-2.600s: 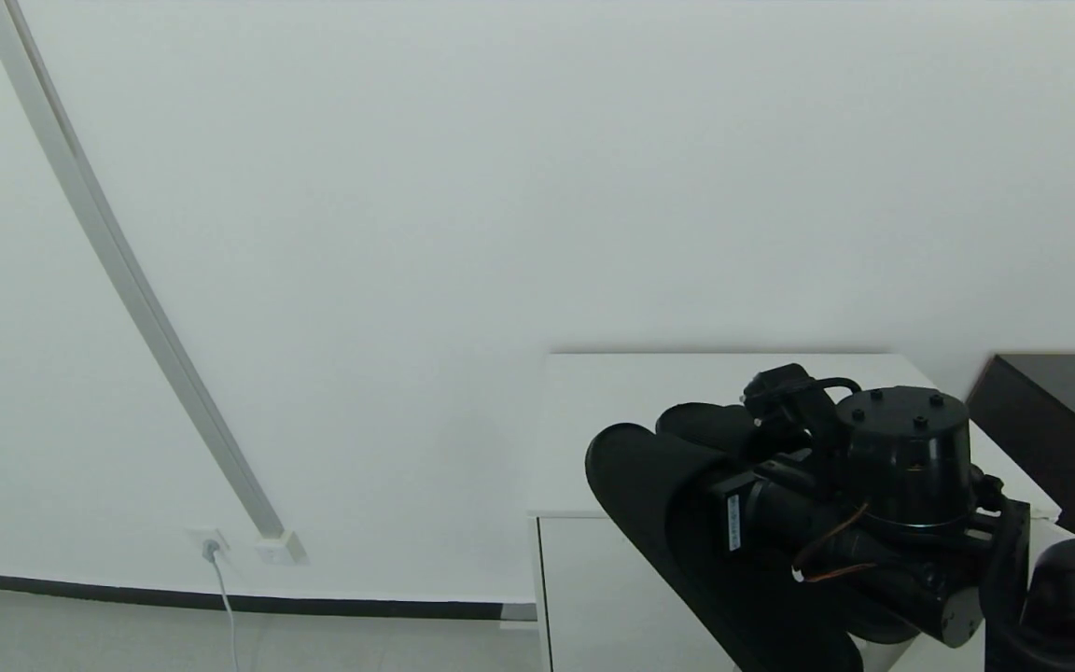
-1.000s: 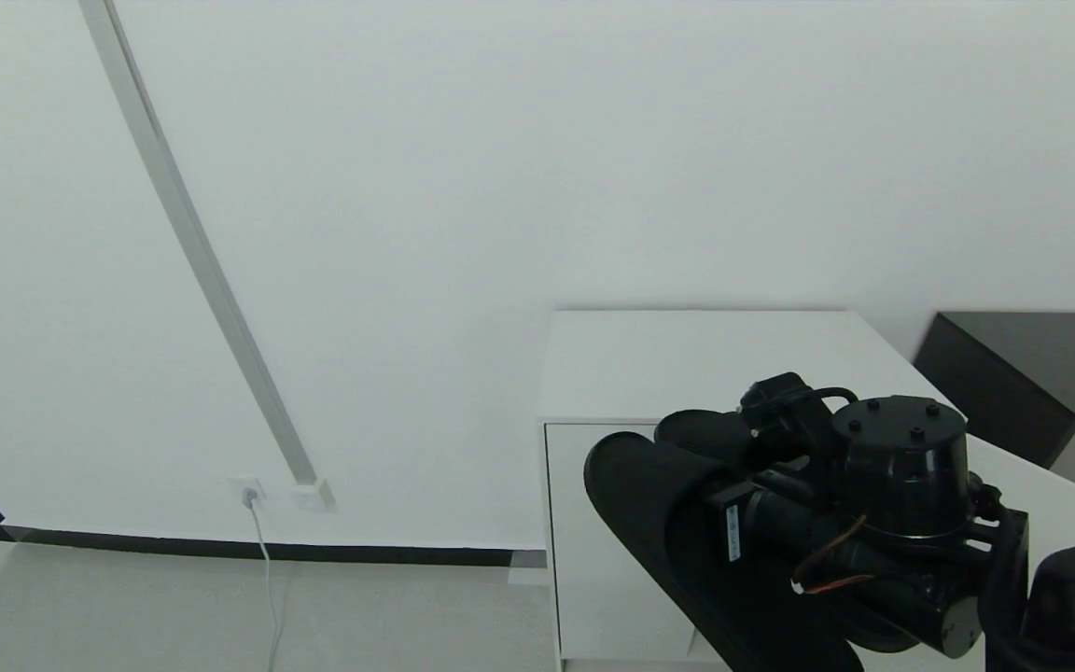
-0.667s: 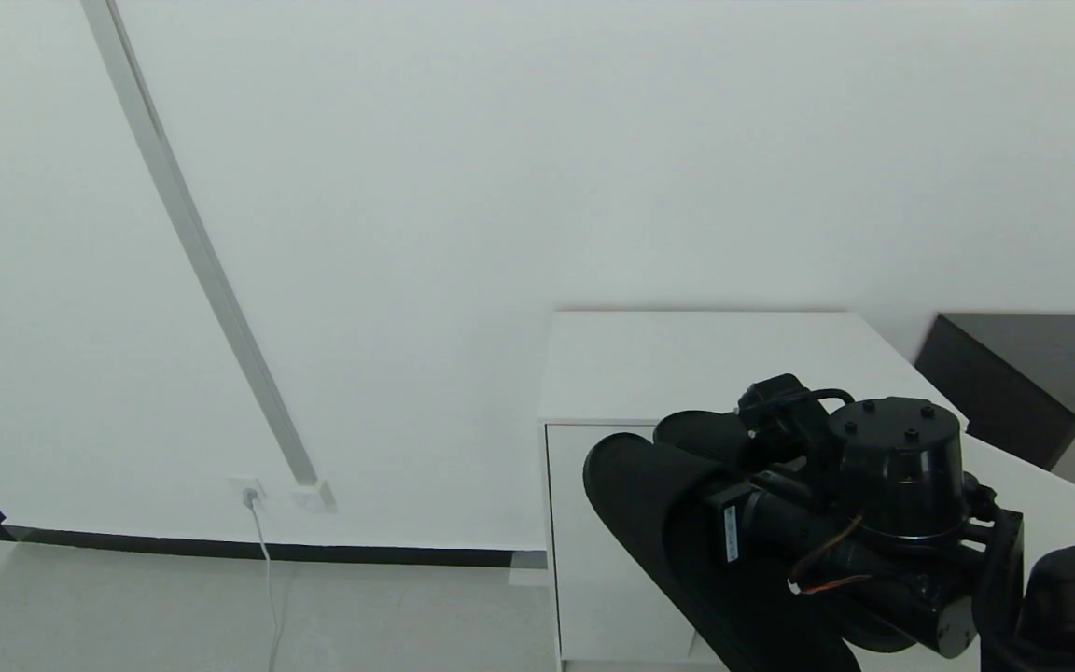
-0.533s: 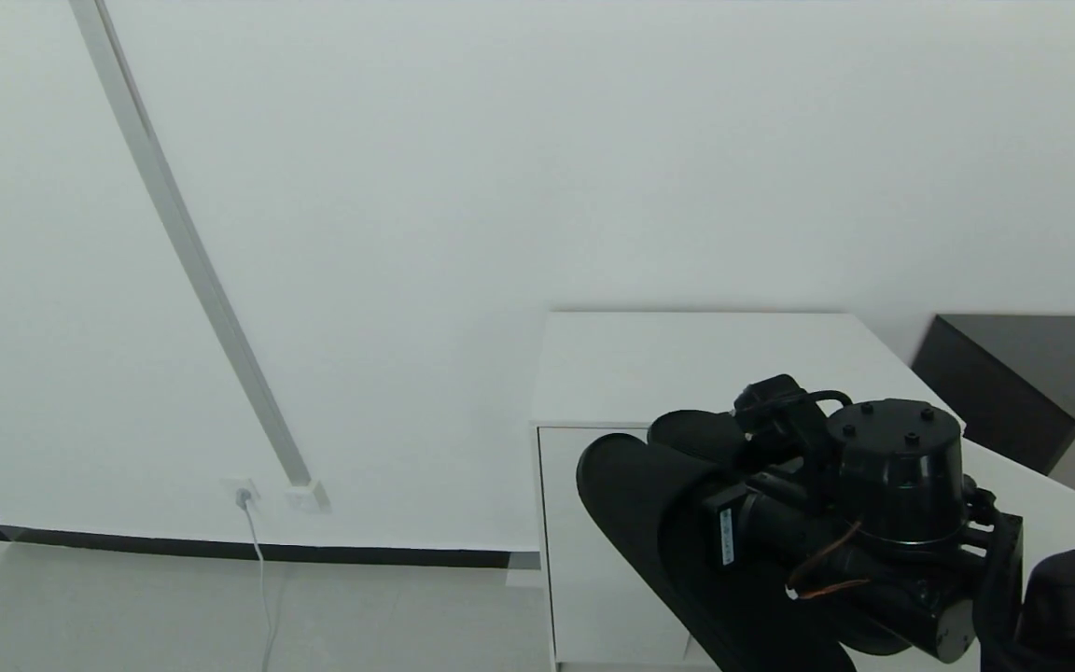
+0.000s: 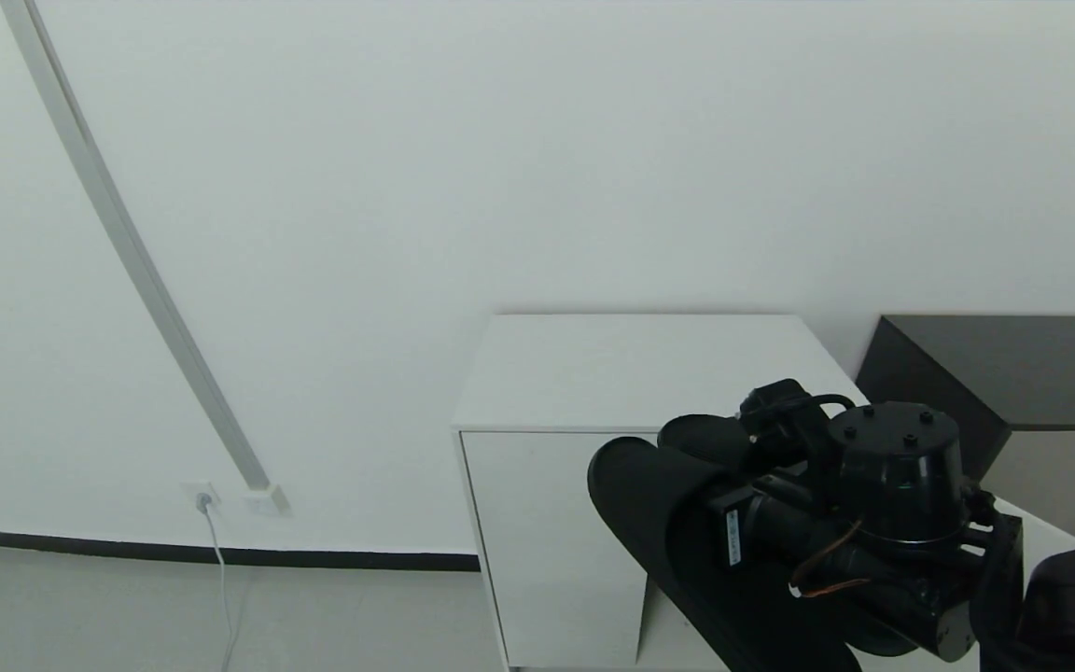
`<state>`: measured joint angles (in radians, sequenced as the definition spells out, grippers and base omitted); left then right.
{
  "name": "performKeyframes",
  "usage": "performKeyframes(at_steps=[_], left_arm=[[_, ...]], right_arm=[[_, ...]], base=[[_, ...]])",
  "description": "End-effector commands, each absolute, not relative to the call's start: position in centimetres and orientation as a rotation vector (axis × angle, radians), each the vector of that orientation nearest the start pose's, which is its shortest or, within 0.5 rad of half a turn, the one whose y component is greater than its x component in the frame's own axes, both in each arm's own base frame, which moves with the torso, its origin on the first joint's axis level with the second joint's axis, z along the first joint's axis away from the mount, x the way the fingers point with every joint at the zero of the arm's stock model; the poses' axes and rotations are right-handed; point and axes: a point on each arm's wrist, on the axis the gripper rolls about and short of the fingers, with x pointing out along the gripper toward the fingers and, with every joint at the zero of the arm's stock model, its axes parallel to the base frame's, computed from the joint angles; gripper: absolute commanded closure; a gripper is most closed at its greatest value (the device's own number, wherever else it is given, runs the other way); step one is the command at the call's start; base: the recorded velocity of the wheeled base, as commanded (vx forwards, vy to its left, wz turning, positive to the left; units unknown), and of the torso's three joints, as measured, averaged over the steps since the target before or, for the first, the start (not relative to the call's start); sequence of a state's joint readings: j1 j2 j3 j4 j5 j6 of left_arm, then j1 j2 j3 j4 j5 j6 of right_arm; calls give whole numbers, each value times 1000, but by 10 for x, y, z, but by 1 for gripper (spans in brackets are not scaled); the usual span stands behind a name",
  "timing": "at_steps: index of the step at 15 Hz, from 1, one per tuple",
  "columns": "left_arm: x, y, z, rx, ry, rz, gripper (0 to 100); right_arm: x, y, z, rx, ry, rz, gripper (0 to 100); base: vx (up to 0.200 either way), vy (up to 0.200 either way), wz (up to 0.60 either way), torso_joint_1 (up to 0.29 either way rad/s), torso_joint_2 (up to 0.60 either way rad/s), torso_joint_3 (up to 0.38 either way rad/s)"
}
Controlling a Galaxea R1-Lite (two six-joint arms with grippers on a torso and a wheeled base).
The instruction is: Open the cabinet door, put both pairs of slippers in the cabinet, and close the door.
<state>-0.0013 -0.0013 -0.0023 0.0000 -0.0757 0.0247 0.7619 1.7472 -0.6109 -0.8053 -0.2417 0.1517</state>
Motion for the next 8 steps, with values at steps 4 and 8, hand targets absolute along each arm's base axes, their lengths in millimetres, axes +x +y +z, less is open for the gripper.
performKeyframes(at_steps=[4,8], left_arm=[[-23,-2,76,22,-4,-77,100],[-23,-2,76,22,-4,-77,100]], right_arm=[[216,197,130,-18,336,486,100],[215,197,129,-22,340,486,100]], base=[[0,-200,0,1,1,1],[0,-150,0,2,4,1]])
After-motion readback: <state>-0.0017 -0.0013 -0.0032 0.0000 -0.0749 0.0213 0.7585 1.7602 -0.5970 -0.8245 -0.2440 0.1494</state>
